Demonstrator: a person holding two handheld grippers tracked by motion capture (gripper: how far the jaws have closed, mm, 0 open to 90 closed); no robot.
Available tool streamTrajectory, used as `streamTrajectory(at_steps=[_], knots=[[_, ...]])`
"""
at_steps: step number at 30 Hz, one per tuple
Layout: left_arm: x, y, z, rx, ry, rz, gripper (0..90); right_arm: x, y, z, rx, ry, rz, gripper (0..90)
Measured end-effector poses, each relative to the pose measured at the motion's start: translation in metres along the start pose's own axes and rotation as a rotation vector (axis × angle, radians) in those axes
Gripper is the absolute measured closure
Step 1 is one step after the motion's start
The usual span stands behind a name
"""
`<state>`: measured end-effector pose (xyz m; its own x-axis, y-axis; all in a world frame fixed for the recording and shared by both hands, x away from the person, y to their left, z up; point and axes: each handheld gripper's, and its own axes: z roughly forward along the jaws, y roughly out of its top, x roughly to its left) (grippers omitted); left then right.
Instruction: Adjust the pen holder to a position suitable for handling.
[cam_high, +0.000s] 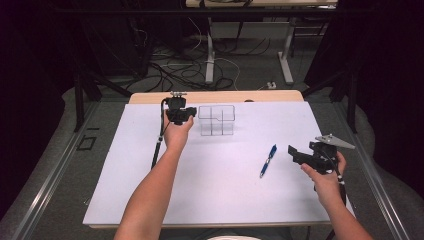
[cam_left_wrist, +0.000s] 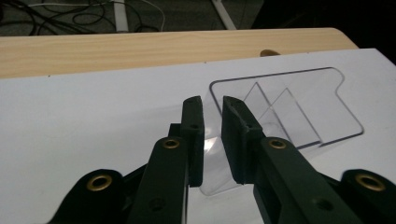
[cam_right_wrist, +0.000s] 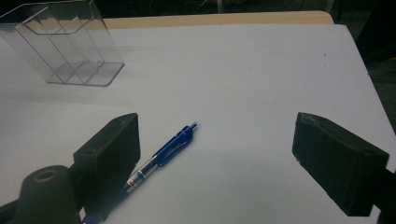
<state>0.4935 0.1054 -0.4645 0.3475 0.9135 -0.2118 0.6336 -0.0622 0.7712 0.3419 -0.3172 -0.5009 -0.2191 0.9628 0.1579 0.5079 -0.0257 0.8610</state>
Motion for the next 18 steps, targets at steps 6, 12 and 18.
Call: streamTrajectory(at_steps=[6,12,18], knots=[[-0.003,0.000,-0.015,-0.049,-0.030,-0.007,69.5,0.000,0.000,0.000,-0.002,-0.001,-0.012,15.3],[-0.002,0.000,-0.028,-0.081,-0.037,-0.017,63.3,0.001,0.000,0.000,-0.003,-0.003,-0.017,15.3],[-0.002,-0.003,-0.038,-0.093,-0.052,-0.034,54.0,0.002,0.000,0.001,0.001,-0.004,-0.026,15.3]])
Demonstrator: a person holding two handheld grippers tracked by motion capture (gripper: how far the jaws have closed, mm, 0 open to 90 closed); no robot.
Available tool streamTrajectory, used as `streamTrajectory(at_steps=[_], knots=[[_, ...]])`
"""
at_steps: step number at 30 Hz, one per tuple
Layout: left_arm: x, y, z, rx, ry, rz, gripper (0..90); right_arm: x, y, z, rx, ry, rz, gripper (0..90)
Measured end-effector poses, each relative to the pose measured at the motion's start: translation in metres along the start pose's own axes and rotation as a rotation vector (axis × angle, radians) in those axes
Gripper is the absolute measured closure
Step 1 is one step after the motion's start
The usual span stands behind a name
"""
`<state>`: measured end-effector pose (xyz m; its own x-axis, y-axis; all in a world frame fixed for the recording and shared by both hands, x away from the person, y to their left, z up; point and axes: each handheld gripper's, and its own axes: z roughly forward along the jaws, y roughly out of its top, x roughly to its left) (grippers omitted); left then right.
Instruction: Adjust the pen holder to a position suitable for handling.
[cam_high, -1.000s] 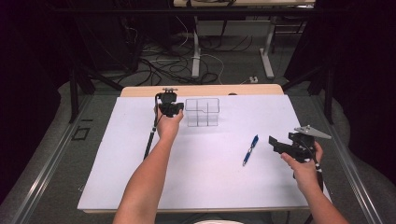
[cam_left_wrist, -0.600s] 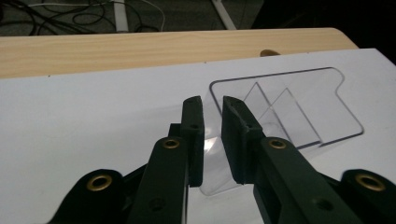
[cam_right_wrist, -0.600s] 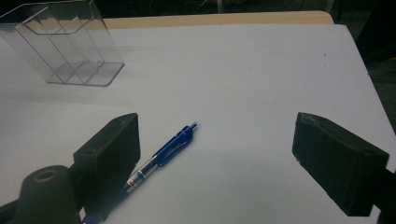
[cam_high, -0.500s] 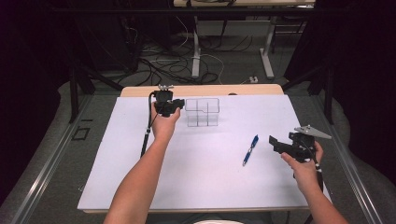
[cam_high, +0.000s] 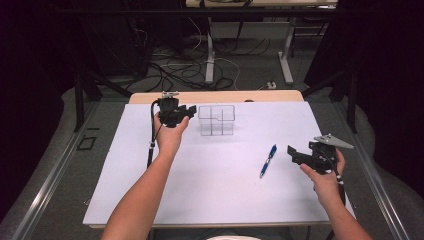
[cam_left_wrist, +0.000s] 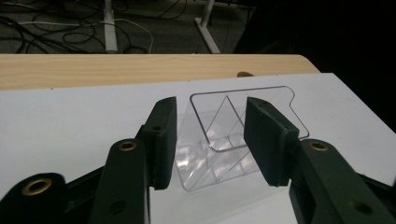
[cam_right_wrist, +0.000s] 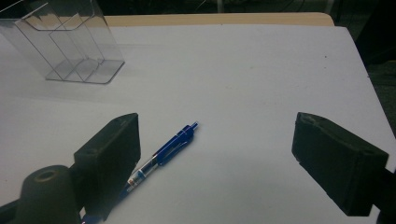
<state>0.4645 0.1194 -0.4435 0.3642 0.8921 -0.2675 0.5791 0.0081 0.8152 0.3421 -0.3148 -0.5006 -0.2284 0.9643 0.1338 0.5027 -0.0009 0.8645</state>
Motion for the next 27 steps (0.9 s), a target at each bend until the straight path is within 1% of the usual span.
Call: streamTrajectory(at_steps=[2,4,6,8,9,10,11,14,15,17,18,19,20,21,22,23,24,25,26,27], knots=[[-0.001,-0.001,-0.003,0.003,-0.007,0.001,52.1,0.001,0.000,0.000,0.000,0.000,-0.002,15.3],[-0.002,-0.004,-0.007,-0.010,-0.033,-0.008,50.0,0.002,0.000,0.000,0.003,0.000,0.005,15.3],[-0.002,-0.005,-0.009,-0.008,-0.041,-0.008,48.5,0.002,0.000,0.000,0.002,0.002,-0.001,15.3],[-0.003,-0.008,-0.013,-0.008,-0.065,-0.018,44.7,0.001,0.000,0.001,0.005,0.003,-0.004,15.3],[-0.003,-0.008,-0.013,-0.008,-0.065,-0.018,43.4,0.001,0.000,0.001,0.005,0.003,-0.004,15.3],[-0.003,-0.011,-0.015,-0.009,-0.078,-0.005,41.2,0.002,0.000,0.001,0.003,0.000,-0.001,15.3],[-0.003,-0.011,-0.015,-0.009,-0.078,-0.005,39.0,0.002,0.000,0.001,0.003,0.000,-0.001,15.3],[-0.003,-0.017,-0.018,-0.003,-0.085,0.019,37.2,0.002,0.000,0.001,0.003,0.002,-0.004,15.3],[-0.002,-0.020,-0.020,-0.006,-0.082,0.024,36.0,0.002,0.000,0.001,0.000,-0.003,-0.005,15.3],[0.001,-0.025,-0.027,-0.009,-0.077,0.040,34.5,0.003,0.000,0.001,0.010,0.005,-0.002,15.3],[0.001,-0.025,-0.027,-0.009,-0.077,0.040,34.1,0.004,0.000,0.001,0.016,0.001,-0.004,15.3],[0.004,-0.028,-0.033,-0.022,-0.084,0.039,33.3,0.004,0.000,0.002,0.015,0.005,0.003,15.3],[0.004,-0.028,-0.033,-0.022,-0.084,0.039,32.4,0.004,0.000,0.002,0.019,0.005,-0.007,15.4],[0.004,-0.030,-0.036,-0.033,-0.077,0.040,31.3,0.005,0.000,0.003,0.019,0.005,-0.003,15.5],[0.007,-0.034,-0.042,-0.046,-0.077,0.053,29.1,0.004,0.000,0.003,0.021,0.001,-0.017,15.9],[0.007,-0.034,-0.042,-0.046,-0.077,0.053,28.0,0.004,0.000,0.003,0.021,0.001,-0.017,15.9],[0.009,-0.039,-0.049,-0.060,-0.066,0.062,28.0,0.006,0.000,0.002,0.031,-0.006,-0.034,18.1],[0.009,-0.039,-0.049,-0.060,-0.066,0.062,27.9,0.007,0.000,0.002,0.031,0.001,-0.041,19.6],[0.009,-0.041,-0.053,-0.061,-0.061,0.070,27.6,0.008,0.001,0.002,0.029,0.004,-0.062,20.6],[0.011,-0.046,-0.058,-0.060,-0.048,0.086,26.6,0.009,0.001,0.002,0.026,0.006,-0.072,20.9]])
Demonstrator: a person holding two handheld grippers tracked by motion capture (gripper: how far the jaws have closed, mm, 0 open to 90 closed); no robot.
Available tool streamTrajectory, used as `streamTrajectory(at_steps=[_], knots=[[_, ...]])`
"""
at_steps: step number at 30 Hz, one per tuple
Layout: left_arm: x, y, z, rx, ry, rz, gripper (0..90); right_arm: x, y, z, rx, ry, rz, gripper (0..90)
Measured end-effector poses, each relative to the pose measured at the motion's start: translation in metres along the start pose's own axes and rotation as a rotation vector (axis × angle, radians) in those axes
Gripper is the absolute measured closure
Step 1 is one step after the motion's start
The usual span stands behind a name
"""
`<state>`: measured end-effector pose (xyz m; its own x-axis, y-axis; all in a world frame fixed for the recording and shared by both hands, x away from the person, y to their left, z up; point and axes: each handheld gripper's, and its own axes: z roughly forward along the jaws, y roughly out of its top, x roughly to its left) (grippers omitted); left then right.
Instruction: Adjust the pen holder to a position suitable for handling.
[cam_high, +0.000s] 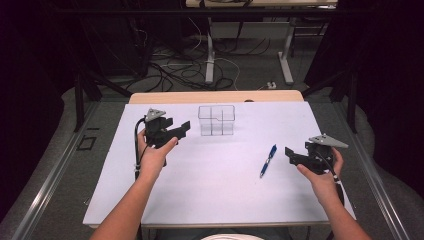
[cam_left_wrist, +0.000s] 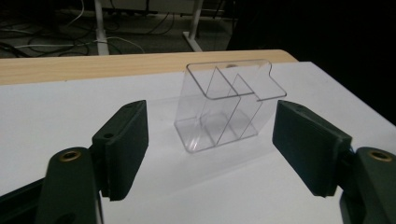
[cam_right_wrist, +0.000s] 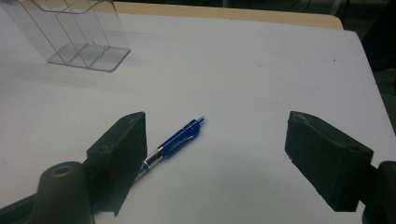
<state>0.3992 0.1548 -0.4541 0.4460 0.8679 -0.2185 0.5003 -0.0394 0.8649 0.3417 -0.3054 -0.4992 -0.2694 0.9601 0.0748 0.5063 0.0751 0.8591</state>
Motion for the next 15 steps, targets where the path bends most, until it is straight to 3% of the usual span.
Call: streamTrajectory(at_steps=[8,11,13,15], knots=[[0.006,-0.015,-0.019,-0.028,0.001,0.019,13.9,0.005,-0.002,0.002,-0.013,-0.012,-0.084,20.7],[0.009,-0.021,-0.022,-0.022,0.020,0.048,9.1,0.004,-0.002,0.003,0.000,-0.007,-0.086,19.3],[0.011,-0.025,-0.024,-0.024,0.013,0.051,0.0,0.003,-0.003,0.005,0.004,-0.010,-0.088,18.2],[0.013,-0.028,-0.026,-0.025,0.018,0.038,0.0,0.002,-0.004,0.006,0.013,0.006,-0.085,18.0]])
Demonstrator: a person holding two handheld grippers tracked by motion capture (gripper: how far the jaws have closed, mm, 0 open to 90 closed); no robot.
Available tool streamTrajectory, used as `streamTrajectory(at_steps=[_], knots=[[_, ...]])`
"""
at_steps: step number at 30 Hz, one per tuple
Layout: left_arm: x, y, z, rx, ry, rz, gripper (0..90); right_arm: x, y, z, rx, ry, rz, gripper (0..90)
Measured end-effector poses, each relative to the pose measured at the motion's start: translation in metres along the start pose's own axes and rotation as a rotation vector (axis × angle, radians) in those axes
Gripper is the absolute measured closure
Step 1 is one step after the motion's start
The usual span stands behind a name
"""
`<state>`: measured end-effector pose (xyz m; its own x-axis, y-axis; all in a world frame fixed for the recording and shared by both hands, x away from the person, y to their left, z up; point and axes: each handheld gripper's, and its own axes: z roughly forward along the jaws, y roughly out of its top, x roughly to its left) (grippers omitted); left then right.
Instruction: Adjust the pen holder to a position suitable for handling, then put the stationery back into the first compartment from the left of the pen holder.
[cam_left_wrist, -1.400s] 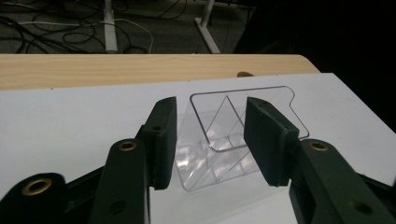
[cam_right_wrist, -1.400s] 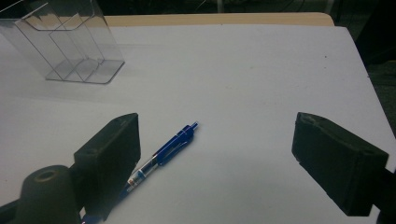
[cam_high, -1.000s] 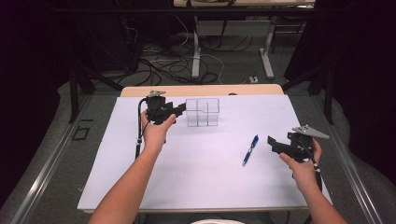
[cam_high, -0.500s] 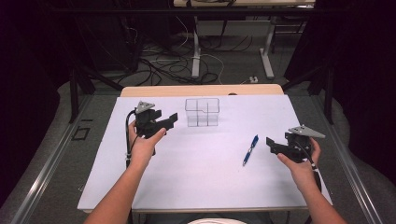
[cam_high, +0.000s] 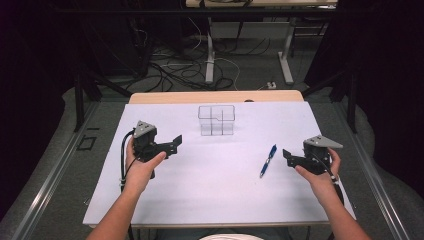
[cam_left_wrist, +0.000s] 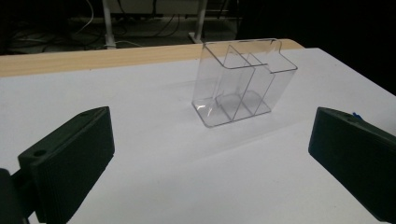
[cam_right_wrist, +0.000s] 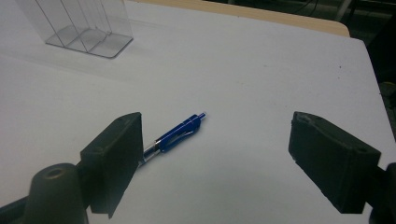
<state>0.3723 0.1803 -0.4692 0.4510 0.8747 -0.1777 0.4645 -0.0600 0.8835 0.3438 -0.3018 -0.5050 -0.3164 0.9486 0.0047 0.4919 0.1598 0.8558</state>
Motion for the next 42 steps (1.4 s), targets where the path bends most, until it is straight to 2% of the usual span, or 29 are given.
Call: streamTrajectory(at_steps=[8,13,17,23,25,26,30,31,33,34,36,41,42], knots=[[0.008,-0.006,0.004,0.026,-0.002,-0.047,0.0,0.000,-0.001,0.000,0.005,0.010,0.016,15.8],[0.007,-0.006,0.005,0.030,-0.014,-0.037,0.0,0.000,-0.002,0.002,0.013,0.009,0.016,15.4],[0.004,-0.007,0.005,0.032,-0.013,-0.011,0.0,0.001,-0.002,0.003,0.016,-0.002,0.011,15.1],[0.001,-0.008,0.004,0.038,-0.023,-0.009,0.0,0.002,-0.001,0.003,0.026,0.019,-0.019,14.1],[0.000,-0.009,0.004,0.038,-0.023,-0.011,0.1,0.004,0.000,0.003,0.028,0.016,-0.038,14.0],[0.001,-0.009,0.005,0.039,-0.024,-0.004,0.4,0.005,0.001,0.004,0.028,0.007,-0.080,14.2],[0.002,-0.010,0.006,0.046,-0.026,-0.006,0.9,0.009,0.000,0.004,0.043,-0.002,-0.148,15.1],[0.002,-0.011,0.006,0.046,-0.026,-0.006,0.9,0.009,0.000,0.004,0.043,-0.002,-0.148,15.1],[0.001,-0.011,0.005,0.046,-0.025,-0.005,1.3,0.011,0.000,0.005,0.038,-0.003,-0.185,16.2],[0.001,-0.010,0.005,0.044,-0.024,-0.004,1.3,0.011,0.000,0.005,0.038,-0.003,-0.185,16.2],[0.001,-0.010,0.005,0.040,-0.022,-0.007,2.8,0.011,0.002,0.004,0.026,-0.001,-0.229,18.4],[0.002,-0.011,0.005,0.047,-0.016,-0.004,3.7,0.013,0.001,0.004,0.027,0.002,-0.271,21.4],[0.002,-0.011,0.005,0.046,-0.014,-0.007,4.3,0.014,0.001,0.004,0.025,-0.002,-0.291,22.7]])
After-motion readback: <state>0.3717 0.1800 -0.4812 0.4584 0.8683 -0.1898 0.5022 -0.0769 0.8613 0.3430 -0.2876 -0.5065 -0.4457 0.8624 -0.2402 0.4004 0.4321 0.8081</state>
